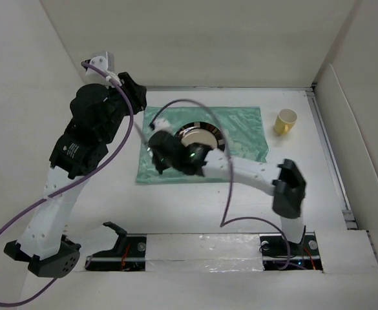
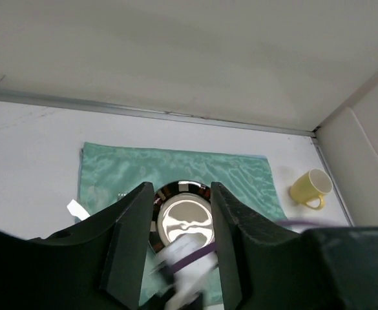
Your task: Set the dinner table for one person
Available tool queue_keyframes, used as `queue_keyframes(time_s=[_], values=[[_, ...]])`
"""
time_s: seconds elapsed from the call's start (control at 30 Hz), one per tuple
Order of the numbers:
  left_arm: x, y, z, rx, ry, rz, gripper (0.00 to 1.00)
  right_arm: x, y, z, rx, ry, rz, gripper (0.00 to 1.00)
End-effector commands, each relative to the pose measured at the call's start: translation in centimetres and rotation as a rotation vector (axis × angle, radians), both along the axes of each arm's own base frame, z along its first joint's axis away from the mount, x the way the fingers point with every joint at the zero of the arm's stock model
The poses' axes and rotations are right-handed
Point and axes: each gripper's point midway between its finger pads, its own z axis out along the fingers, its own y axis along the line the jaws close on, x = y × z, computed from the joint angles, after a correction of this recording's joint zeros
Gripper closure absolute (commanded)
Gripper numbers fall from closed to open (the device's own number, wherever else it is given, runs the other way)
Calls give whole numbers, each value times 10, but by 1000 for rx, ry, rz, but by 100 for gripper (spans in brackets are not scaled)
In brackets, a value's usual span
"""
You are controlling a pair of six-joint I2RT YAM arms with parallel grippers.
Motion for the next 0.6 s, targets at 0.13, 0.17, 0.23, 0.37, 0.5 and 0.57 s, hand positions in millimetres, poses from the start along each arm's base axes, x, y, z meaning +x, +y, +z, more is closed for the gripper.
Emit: queue_keyframes(time_s=[0.13, 0.17, 0.23, 0.37, 0.5, 0.57], values=[[32, -56, -22, -19, 29, -174, 60, 86, -155, 43, 133, -23, -325, 100], [41, -65, -38, -7, 72, -188, 60, 91, -172, 39, 128, -24, -348, 100], [49, -71, -52, -4, 113, -193, 60, 103, -218, 26, 99, -26, -409, 100], [60, -94, -89, 5, 180, -265, 60, 116, -271, -7, 27, 32, -457, 100], [65, -119, -140, 1, 292, -361, 61, 127, -294, -43, -30, 97, -474, 100], [62, -121, -153, -8, 322, -367, 61, 131, -300, -49, -42, 106, -488, 100]])
